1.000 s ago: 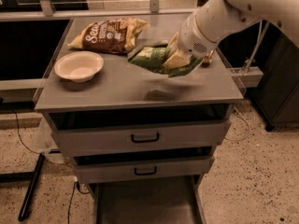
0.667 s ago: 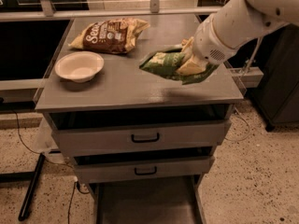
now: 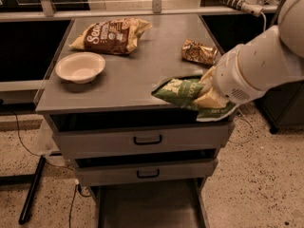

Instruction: Place green jalapeno chip bag into bottom drawer

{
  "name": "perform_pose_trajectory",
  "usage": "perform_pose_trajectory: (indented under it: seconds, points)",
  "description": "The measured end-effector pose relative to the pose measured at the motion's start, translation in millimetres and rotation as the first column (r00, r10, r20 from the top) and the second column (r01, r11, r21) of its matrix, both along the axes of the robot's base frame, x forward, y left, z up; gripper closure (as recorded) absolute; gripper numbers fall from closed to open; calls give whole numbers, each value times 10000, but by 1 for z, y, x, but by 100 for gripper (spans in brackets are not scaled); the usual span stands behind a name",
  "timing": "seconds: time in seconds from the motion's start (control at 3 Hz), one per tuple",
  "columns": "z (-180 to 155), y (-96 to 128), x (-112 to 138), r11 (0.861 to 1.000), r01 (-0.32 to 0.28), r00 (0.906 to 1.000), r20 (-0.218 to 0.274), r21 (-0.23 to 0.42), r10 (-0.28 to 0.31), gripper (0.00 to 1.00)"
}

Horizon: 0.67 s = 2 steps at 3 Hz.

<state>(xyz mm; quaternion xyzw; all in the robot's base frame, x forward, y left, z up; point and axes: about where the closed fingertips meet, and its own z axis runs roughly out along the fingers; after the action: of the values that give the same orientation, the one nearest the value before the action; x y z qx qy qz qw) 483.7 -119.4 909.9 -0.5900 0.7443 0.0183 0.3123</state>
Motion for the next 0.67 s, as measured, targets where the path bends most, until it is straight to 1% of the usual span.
perform_pose_trajectory:
  seconds: [0.33,0.67]
  points:
    - [-46,-19,-25,9926,670,9977,-164,1015,-656,100]
    - [-87,-29,-41,9694,764,9970,-294,2334,-715,100]
